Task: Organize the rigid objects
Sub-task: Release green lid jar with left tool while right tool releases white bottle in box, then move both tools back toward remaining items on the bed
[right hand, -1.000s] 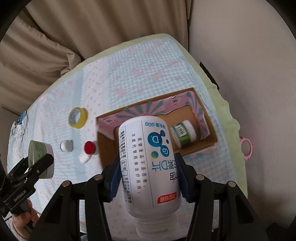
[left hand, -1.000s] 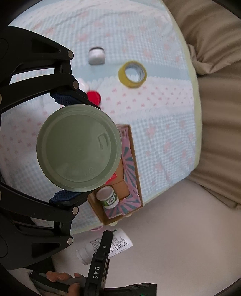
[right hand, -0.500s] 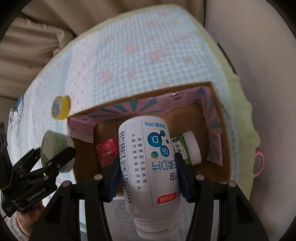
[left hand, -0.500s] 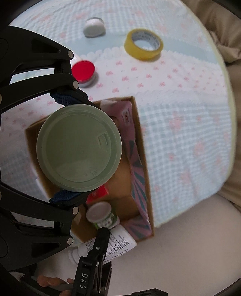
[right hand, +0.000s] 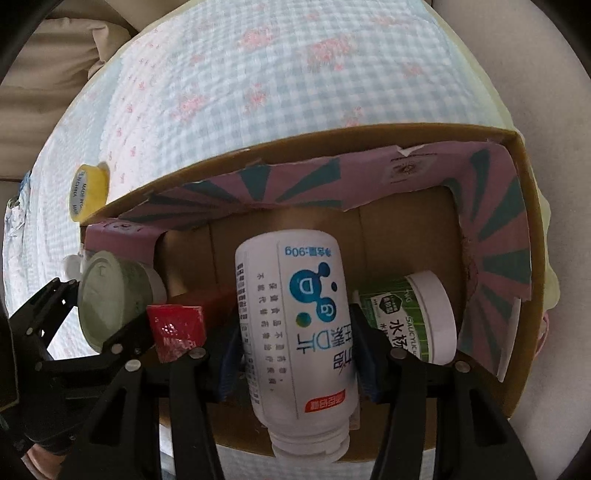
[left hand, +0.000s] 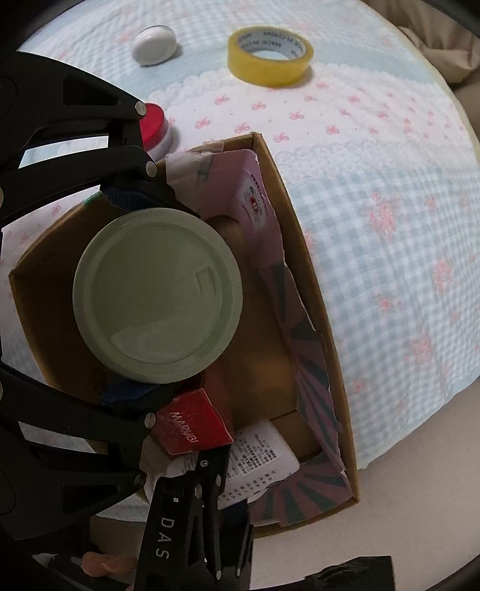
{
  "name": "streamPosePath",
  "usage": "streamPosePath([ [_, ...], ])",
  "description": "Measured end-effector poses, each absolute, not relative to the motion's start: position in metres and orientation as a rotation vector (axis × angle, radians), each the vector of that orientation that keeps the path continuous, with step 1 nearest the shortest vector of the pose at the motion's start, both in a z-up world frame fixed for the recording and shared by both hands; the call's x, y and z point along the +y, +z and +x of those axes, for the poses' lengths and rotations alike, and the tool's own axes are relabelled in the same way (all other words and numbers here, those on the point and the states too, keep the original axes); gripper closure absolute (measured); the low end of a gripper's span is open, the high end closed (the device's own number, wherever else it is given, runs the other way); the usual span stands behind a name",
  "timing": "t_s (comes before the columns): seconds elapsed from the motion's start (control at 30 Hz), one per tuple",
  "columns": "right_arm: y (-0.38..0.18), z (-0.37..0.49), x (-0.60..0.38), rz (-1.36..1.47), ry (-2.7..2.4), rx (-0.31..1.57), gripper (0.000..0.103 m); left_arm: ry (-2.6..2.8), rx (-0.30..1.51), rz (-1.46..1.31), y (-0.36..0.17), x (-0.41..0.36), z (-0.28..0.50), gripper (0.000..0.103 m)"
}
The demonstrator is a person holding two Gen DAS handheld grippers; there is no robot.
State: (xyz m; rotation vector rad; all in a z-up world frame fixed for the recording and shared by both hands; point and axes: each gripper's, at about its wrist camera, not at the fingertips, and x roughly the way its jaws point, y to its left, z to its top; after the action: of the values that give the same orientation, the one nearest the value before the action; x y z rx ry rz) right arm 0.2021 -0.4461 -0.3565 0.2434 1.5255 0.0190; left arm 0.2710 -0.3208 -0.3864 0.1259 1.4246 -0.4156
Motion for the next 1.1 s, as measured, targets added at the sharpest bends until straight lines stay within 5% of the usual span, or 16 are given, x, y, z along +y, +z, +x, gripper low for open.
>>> streamPosePath([
  [0.13,-0.358,0.2,-0.451,0.274,0.027,1.53,0.056,-0.387,1.419,0.164,-0.386,-0.324,0.27,0.033],
  [0.17,-0.357,0.2,-0.451,0.277,0.035,1.525,0.056,-0.368,1.418,0.172,-0.384,-0.324,0.27,0.025],
  [0.2,-0.355,0.2,-0.451,0.274,0.041,1.519,0.056,-0.355,1.408,0.173,-0.382,-0.324,0.27,0.006],
  [0.23,-0.351,0.2,-0.45,0.256,0.047,1.505,0.053,-0.35,1.391,0.17,-0.377,-0.324,0.269,0.004],
  [0.3,-0.34,0.199,-0.451,0.168,-0.024,1.486,0.012,-0.357,1.352,0.16,-0.367,-0.323,0.267,0.0],
  [0.33,-0.334,0.199,-0.456,0.14,-0.055,1.463,0.001,-0.365,1.349,0.148,-0.363,-0.323,0.266,0.0],
  [1.1,-0.282,0.141,-0.493,0.407,-0.087,1.299,0.0,-0.373,1.279,0.094,-0.301,-0.303,0.212,0.0],
])
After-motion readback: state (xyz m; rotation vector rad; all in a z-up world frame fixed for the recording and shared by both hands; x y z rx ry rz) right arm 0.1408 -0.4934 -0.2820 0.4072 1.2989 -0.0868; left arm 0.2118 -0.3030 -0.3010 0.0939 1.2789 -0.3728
